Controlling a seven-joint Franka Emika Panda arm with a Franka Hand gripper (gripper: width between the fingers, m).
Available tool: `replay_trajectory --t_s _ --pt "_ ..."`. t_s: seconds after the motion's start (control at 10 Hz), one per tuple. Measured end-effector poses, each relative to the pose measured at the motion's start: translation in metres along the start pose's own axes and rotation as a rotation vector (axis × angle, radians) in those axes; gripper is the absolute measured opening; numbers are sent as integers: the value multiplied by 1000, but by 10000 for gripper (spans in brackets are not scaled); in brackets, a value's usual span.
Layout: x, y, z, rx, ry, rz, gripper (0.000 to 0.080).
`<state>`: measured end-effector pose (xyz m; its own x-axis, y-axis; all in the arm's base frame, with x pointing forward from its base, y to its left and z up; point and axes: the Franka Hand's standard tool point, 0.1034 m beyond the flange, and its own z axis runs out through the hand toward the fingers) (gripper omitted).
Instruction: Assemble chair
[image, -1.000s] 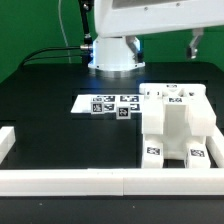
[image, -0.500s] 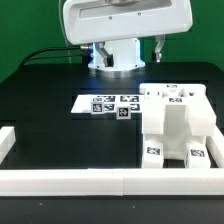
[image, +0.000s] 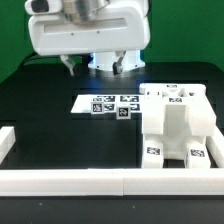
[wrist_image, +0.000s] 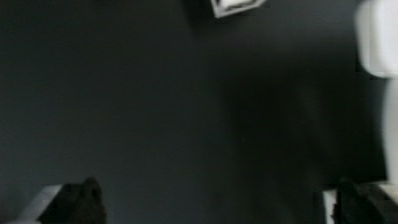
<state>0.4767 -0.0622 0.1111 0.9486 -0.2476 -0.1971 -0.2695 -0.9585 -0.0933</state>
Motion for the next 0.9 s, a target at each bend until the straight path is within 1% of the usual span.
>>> replay_trajectory --t_s 0.1,0.2,0.3,0.4,0.5,0.6,0.7,0.9 --pt "1 -5 -1 0 3 -8 649" --pt "1 -4 -1 -1 2 -9 649" --pt "-1 0 3 -4 -6 -5 649" --pt "-6 17 18 -17 -39 18 649" --pt "-13 30 27 -23 -68 33 649" --pt "-21 35 34 -32 -53 33 649" --pt "-26 32 36 -38 -24 25 649" --pt "-23 34 36 -38 -31 28 649"
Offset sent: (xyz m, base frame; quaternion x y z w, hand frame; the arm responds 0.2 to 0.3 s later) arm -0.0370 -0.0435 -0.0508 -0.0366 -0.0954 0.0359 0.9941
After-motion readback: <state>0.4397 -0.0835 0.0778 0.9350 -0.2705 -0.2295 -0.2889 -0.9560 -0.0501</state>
